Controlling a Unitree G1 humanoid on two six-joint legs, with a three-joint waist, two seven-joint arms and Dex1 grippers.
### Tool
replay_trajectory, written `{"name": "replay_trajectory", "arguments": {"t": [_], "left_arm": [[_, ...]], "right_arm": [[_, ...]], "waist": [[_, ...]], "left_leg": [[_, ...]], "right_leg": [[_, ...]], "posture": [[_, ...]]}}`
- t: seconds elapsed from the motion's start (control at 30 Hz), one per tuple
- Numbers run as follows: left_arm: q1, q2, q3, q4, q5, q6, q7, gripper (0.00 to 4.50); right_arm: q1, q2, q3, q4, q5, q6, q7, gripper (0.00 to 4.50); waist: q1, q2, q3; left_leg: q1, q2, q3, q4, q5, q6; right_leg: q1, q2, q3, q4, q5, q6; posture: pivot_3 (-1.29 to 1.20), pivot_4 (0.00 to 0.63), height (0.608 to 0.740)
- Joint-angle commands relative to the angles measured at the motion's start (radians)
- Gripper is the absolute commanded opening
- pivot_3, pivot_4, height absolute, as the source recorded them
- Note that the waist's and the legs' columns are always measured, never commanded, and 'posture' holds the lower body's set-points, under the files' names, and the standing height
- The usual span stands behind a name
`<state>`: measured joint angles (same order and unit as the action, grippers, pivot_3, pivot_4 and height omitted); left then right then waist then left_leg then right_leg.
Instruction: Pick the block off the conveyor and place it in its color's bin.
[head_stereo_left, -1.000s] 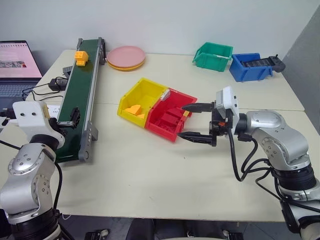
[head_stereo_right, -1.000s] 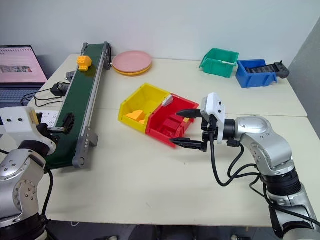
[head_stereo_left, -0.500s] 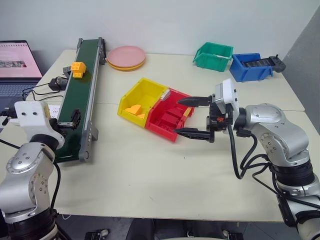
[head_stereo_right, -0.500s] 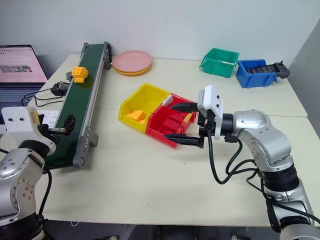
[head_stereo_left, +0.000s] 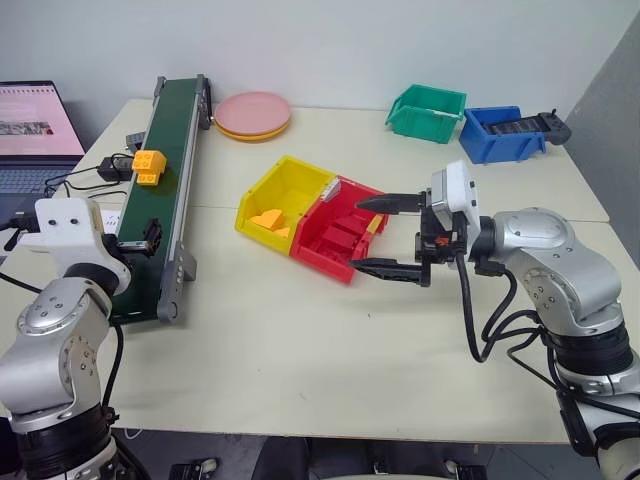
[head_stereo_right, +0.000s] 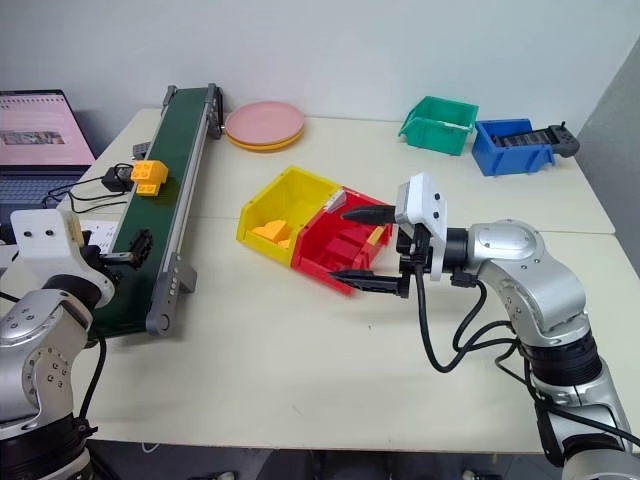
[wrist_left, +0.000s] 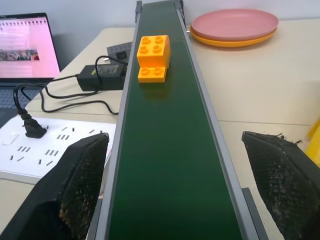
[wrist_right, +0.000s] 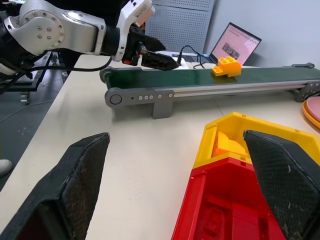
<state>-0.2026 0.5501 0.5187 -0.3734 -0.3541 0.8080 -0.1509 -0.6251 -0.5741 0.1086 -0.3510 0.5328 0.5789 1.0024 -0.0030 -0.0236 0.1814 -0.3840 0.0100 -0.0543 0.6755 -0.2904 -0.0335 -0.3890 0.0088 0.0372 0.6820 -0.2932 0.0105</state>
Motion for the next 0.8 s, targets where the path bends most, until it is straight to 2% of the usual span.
{"name": "replay_trajectory", "arguments": {"t": [0.03,0.77,0.8], "left_arm": [[-0.017,0.031,0.007,0.002,-0.011,0.011,-0.025,4.45],[-0.019,0.018,0.054,0.061,-0.046,0.087,-0.005,4.45],[-0.014,0.019,0.050,0.062,-0.044,0.093,-0.005,4.29]], "right_arm": [[-0.001,-0.011,-0.010,-0.043,0.014,-0.007,0.003,4.50],[0.016,-0.070,-0.009,-0.101,0.078,0.051,0.069,4.50],[0.015,-0.070,-0.009,-0.102,0.077,0.050,0.068,4.50]], "waist": [[0.000,0.000,0.000],[0.000,0.000,0.000],[0.000,0.000,0.000]], "left_leg": [[0.000,0.000,0.000,0.000,0.000,0.000],[0.000,0.000,0.000,0.000,0.000,0.000],[0.000,0.000,0.000,0.000,0.000,0.000]], "right_leg": [[0.000,0.000,0.000,0.000,0.000,0.000],[0.000,0.000,0.000,0.000,0.000,0.000],[0.000,0.000,0.000,0.000,0.000,0.000]], "posture": [[0.00,0.150,0.740],[0.00,0.150,0.740],[0.00,0.150,0.740]]}}
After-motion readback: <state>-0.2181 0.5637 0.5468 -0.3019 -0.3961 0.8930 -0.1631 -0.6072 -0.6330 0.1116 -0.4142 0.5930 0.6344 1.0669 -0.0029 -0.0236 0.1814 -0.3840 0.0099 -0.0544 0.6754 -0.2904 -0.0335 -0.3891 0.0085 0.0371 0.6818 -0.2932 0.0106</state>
